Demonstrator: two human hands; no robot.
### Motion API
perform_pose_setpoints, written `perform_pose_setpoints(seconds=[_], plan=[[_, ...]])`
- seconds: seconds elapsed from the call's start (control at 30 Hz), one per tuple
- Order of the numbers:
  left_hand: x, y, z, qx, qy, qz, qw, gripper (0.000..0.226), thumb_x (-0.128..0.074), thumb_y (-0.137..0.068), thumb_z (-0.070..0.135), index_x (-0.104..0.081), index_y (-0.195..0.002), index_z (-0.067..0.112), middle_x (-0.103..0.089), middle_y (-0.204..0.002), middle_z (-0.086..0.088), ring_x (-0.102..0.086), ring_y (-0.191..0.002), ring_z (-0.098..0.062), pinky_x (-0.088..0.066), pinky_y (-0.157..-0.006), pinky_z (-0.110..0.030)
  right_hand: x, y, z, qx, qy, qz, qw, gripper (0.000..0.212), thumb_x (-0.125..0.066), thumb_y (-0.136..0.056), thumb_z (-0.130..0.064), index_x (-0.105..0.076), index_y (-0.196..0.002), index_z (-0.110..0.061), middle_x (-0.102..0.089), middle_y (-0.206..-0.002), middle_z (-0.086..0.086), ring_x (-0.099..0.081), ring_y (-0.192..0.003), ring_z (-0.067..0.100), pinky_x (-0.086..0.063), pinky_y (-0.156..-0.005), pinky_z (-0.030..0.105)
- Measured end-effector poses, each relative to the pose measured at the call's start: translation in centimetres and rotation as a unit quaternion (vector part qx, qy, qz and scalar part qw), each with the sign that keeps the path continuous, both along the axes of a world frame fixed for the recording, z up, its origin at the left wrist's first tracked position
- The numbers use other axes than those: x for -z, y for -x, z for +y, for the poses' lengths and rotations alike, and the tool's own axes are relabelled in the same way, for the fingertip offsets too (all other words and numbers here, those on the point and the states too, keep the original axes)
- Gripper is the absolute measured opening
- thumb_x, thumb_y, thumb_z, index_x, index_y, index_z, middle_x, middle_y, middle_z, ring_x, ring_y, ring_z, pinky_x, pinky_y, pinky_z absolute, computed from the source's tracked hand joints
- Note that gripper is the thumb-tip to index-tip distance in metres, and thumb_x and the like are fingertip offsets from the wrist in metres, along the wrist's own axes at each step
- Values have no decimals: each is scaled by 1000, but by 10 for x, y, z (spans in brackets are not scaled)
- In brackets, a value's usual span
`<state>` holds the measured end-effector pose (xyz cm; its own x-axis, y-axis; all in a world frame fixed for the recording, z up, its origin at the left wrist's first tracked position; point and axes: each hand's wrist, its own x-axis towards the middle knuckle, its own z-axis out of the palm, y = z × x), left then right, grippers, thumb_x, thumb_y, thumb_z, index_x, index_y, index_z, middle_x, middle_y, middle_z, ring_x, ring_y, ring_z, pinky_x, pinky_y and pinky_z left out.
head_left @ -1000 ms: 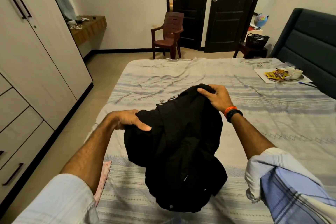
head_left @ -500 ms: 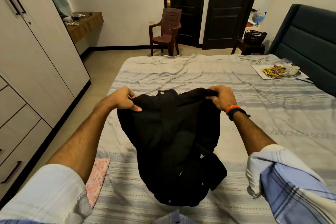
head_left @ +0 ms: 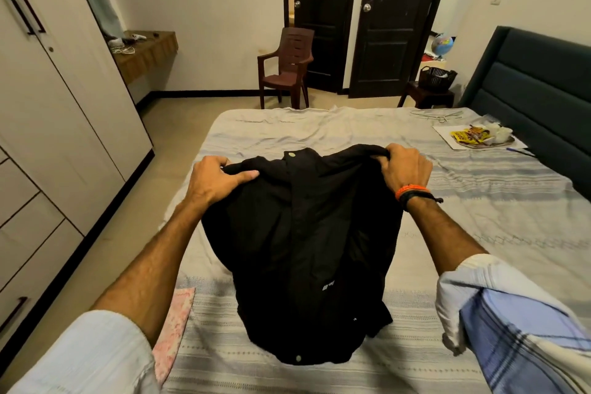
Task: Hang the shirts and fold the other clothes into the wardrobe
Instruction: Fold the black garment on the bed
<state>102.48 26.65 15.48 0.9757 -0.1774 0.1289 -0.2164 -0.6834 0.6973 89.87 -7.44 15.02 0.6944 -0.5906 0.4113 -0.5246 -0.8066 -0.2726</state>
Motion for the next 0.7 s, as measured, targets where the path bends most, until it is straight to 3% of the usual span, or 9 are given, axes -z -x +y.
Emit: perform_pose_setpoints(seconds=[0.13, 0.23, 0.33, 0.47, 0.57, 0.63, 0.7], plan=[[-28, -3, 10, 90, 115, 99, 984, 31, -84, -75, 22, -70, -87, -2, -72, -81, -11, -66, -75, -20, -55, -72, -33, -15, 8, 10, 48, -3, 14, 999, 28, -50, -98, -32, -67, -109, -12, -70, -95, 19, -62, -95, 40, -41, -87, 45], [-38, -2, 11, 112, 128, 92, 981, 9, -76, -81, 8, -70, -86, 6, -69, -81, -6, -65, -82, -21, -54, -71, -29, -35, 15, 12, 5, -87, 18, 996, 27, -53, -93, -13, -64, -117, -16, -68, -110, 19, -59, -105, 42, -47, -88, 44], [-41, 1, 9, 81, 51, -34, 995, 6, -75, -83, 15, -69, -84, 16, -69, -84, -2, -64, -85, -20, -56, -79, -35, -52, 25, 14, -28, -63, 43, 997, 37, -51, -89, -6, -62, -121, -22, -67, -115, 15, -59, -106, 39, -48, -87, 44], [-57, 23, 14, 58, -30, -169, 983, 21, -69, -89, 29, -70, -100, 11, -68, -90, -5, -62, -85, -20, -55, -76, -35, -68, 36, 24, 27, 13, 25, 999, 29, -50, -95, -12, -63, -122, -17, -65, -109, 19, -54, -110, 38, -45, -80, 43], [-76, 44, 19, 27, -165, -212, 963, 37, -58, -94, 45, -71, -101, 11, -62, -80, -5, -53, -73, -16, -42, -66, -31, -72, 52, 32, 70, 29, 39, 996, 27, -46, -101, -24, -65, -118, -11, -63, -108, 20, -49, -114, 36, -40, -75, 40], [-83, 63, 24, -18, -276, -249, 928, 43, -50, -95, 53, -71, -96, 15, -55, -73, -2, -47, -74, -17, -38, -72, -34, -72, 68, 37, 84, 34, 60, 994, 30, -45, -102, -28, -66, -116, -11, -64, -109, 18, -47, -116, 35, -38, -75, 39], [-85, 80, 28, -55, -318, -245, 914, 42, -51, -94, 52, -70, -94, 15, -50, -69, -1, -43, -76, -19, -38, -74, -36, -72, 82, 42, 81, 19, 68, 994, 32, -45, -102, -30, -67, -115, -11, -65, -111, 17, -52, -113, 35, -38, -75, 38]])
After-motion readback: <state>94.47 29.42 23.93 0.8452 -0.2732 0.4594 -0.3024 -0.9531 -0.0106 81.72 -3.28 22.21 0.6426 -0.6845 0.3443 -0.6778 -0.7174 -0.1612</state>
